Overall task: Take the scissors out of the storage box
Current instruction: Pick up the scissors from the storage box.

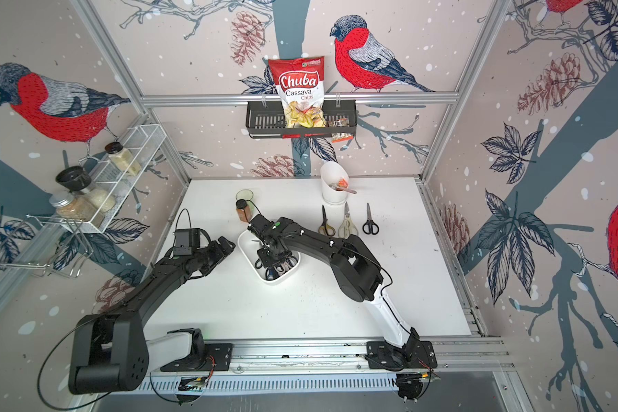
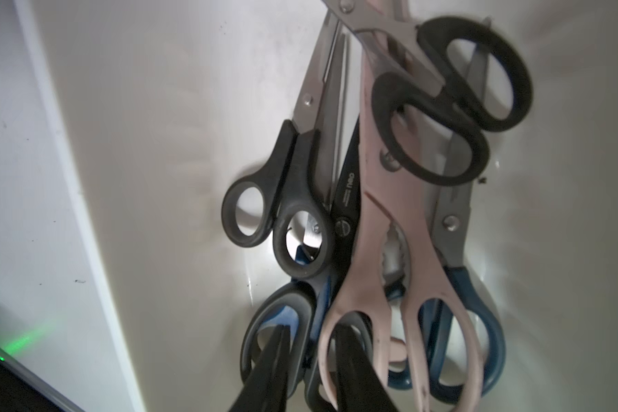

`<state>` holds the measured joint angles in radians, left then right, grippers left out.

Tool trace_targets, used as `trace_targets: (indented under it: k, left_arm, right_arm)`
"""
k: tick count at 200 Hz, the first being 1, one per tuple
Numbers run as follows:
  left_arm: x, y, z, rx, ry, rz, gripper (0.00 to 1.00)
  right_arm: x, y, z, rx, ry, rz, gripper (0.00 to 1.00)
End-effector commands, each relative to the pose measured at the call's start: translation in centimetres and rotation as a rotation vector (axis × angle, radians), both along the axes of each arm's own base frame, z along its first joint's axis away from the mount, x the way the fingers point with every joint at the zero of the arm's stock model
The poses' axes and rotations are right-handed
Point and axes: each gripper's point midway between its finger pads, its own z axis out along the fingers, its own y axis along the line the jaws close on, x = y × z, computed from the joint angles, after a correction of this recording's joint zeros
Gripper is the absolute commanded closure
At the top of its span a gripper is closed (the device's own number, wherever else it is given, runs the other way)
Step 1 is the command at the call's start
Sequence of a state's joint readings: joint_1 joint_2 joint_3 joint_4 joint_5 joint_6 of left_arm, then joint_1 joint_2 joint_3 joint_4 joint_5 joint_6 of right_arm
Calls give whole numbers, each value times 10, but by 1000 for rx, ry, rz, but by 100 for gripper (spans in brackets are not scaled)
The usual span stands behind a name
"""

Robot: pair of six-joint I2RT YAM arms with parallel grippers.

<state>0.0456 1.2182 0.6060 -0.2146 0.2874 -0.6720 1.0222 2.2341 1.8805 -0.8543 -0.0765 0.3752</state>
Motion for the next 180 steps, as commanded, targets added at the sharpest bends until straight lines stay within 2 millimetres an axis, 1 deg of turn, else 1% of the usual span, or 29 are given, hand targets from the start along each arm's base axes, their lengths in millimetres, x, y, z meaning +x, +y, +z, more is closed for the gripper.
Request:
trace_targets:
  k: [1,36,99,140,167,180]
  left_arm:
    - [2,3,0,29,-8,-13,5]
    - [1,4,-1,44,-7,-29,5]
    - [1,6,2,68,-9,-41,5]
    - [-2,6,1,72,-3,-40,5]
    - [-2,6,0,72,-2,-39,5]
    - [-2,6,1,72,-5,-37,5]
  right_arm:
    - [0,-7,-8,-44,-10,-43,72]
    - [5,-15,-16,-76,-32,-77,72]
    - [3,-10,-30,-71,-10,-90,73]
    - [2,-11,-32,-76,-9,-91,84]
    - [3,-14,-34,-83,-6,-100,89]
    - [2,-15,-35,-86,-4,-107,93]
